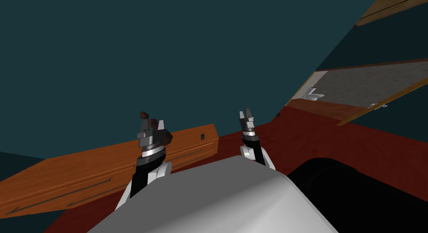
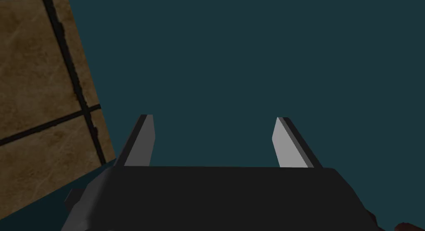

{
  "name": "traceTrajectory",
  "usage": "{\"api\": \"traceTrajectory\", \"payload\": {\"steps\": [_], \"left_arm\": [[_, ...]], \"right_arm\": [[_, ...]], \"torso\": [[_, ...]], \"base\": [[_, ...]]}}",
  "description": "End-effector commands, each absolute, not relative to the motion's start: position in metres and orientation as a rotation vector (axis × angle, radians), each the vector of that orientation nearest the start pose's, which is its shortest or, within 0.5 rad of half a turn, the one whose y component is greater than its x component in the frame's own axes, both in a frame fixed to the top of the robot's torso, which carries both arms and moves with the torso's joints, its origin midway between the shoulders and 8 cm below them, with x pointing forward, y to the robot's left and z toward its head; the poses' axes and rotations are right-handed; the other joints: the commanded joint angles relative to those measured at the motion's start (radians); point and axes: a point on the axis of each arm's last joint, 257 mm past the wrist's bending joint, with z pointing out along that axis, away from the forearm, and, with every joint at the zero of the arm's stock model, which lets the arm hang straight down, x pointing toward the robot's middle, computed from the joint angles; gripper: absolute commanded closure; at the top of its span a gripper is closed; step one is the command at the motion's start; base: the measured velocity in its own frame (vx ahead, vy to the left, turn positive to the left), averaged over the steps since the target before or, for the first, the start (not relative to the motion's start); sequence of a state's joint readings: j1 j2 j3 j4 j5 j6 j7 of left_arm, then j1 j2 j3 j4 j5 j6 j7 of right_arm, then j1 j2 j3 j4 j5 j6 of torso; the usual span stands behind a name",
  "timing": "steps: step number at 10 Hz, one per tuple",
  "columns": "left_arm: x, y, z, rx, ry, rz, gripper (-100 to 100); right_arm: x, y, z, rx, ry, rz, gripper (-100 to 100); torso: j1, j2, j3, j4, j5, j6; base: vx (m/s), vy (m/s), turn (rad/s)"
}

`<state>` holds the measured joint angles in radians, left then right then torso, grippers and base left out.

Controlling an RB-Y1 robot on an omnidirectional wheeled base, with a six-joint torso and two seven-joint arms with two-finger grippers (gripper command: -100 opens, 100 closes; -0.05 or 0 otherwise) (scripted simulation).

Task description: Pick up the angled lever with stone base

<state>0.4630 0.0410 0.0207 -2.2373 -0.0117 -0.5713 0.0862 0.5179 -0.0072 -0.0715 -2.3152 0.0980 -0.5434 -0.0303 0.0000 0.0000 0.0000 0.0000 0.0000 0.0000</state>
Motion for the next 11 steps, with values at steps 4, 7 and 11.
{"api": "traceTrajectory", "payload": {"steps": [4,7,11], "left_arm": [[0.376,0.263,-0.008,-0.652,0.753,-1.352,-100],[0.392,0.258,-0.029,-0.688,0.827,-1.330,-100],[0.417,0.249,-0.067,-0.750,0.952,-1.284,-100]], "right_arm": [[0.327,-0.286,0.042,0.541,0.628,1.206,0],[0.327,-0.286,0.042,0.541,0.628,1.206,0],[0.327,-0.286,0.042,0.541,0.628,1.206,0]], "torso": [[-0.002,0.001,0.000,0.000,0.000,0.000],[-0.002,0.001,0.000,0.000,0.000,0.000],[-0.001,0.000,0.000,0.000,0.000,0.000]], "base": [[-0.012,-0.027,-0.073],[-0.010,-0.021,-0.065],[-0.009,-0.020,-0.067]]}}
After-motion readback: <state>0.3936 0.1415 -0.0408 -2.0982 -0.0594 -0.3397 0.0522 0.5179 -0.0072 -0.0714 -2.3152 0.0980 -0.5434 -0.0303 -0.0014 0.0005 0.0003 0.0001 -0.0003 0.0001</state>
